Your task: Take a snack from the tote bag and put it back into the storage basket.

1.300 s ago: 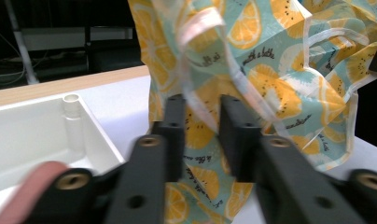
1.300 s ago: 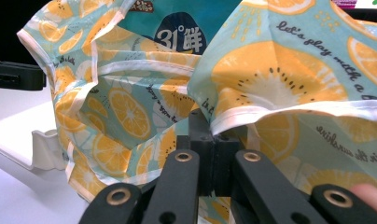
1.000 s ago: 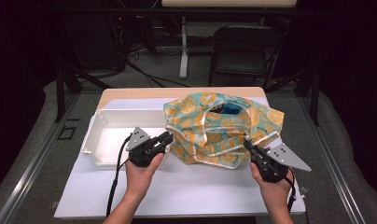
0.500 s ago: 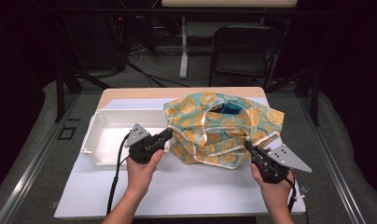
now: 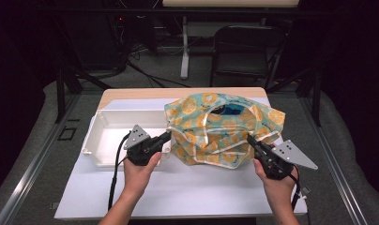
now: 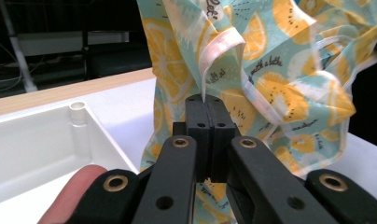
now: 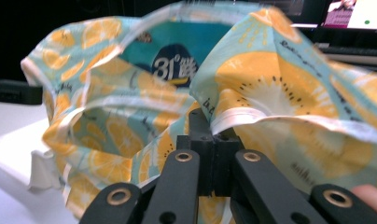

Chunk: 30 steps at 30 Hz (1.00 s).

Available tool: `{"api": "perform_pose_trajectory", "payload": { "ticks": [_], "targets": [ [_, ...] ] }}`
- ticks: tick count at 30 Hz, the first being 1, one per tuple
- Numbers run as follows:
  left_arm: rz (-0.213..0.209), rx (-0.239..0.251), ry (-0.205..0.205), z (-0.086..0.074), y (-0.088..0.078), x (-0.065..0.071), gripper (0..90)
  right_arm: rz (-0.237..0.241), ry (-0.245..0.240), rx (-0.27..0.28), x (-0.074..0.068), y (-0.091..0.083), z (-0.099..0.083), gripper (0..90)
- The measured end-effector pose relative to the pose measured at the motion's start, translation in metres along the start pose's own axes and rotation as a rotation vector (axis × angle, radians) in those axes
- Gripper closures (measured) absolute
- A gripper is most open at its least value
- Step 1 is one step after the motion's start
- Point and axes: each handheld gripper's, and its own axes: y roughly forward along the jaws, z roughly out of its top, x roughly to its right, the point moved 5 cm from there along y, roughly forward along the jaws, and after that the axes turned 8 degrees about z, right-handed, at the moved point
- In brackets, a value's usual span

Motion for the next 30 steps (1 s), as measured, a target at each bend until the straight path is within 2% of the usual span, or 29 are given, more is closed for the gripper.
{"api": "perform_pose_trajectory", "payload": {
  "ticks": [5,8,10,11,13,14,16,19,24,27,30],
  "targets": [
    [-0.002,-0.027,-0.001,-0.007,0.004,-0.001,90.0,-0.02,0.029,0.035,0.013,-0.001,0.015,90.0],
    [0.007,-0.042,0.005,-0.011,0.005,-0.003,90.0,-0.033,0.025,0.043,0.021,0.0,0.026,90.0],
    [0.009,-0.035,-0.009,-0.01,0.004,-0.005,90.0,-0.041,0.013,0.042,0.027,0.003,0.034,90.0],
    [0.001,-0.028,-0.017,-0.009,0.004,-0.005,86.1,-0.042,0.012,0.042,0.03,0.004,0.037,90.0],
    [-0.009,-0.007,-0.025,-0.004,0.002,-0.005,71.8,-0.04,0.012,0.034,0.034,0.008,0.041,90.0],
    [-0.002,-0.004,-0.012,-0.001,0.0,-0.003,66.7,-0.041,0.015,0.029,0.035,0.009,0.042,90.0],
    [0.047,0.006,0.023,0.004,-0.003,-0.001,55.7,-0.039,0.011,0.03,0.038,0.011,0.044,90.0],
    [0.061,0.039,0.041,0.014,-0.009,0.004,47.1,-0.031,0.017,0.038,0.037,0.011,0.046,90.0],
    [0.076,0.045,0.049,0.022,-0.01,0.008,42.7,-0.018,0.004,0.033,0.033,0.011,0.044,90.0],
    [0.102,0.051,0.072,0.025,-0.009,0.012,41.2,-0.018,-0.002,0.029,0.032,0.01,0.043,90.0],
    [0.101,0.044,0.072,0.027,-0.005,0.014,41.2,-0.016,-0.008,0.02,0.031,0.01,0.042,90.0]
  ]
}}
